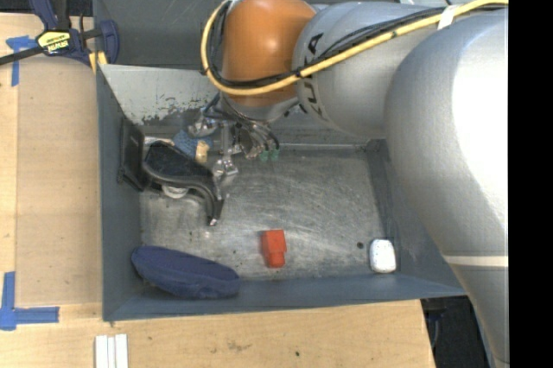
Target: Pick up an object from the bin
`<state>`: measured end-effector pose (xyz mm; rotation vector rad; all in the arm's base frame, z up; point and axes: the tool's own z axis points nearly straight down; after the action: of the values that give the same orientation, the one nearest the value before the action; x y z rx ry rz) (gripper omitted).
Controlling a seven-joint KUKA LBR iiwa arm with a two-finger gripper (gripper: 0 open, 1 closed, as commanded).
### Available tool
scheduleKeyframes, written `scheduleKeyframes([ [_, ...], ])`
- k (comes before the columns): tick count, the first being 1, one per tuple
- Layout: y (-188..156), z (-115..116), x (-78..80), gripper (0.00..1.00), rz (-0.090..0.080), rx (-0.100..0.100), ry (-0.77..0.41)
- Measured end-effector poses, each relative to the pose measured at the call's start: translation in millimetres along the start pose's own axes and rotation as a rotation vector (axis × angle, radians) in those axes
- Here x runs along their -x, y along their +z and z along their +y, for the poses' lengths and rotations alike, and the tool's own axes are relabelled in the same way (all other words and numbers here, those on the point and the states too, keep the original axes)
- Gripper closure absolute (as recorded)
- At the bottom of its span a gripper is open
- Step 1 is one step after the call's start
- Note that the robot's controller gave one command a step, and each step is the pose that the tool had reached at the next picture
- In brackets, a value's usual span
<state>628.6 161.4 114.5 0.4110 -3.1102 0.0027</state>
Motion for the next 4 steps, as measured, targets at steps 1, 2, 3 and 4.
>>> scheduleKeyframes([
  [1,-4,-1,-6.6,0.0,-0.013,0.003,-0.047],
  [2,-23,27,-11.7,0.0,-0.012,0.003,0.053],
  [3,21,27,-33.2,0.0,-0.049,0.011,0.222],
  [4,22,27,-34.9,1.0,-0.039,0.01,0.222],
])
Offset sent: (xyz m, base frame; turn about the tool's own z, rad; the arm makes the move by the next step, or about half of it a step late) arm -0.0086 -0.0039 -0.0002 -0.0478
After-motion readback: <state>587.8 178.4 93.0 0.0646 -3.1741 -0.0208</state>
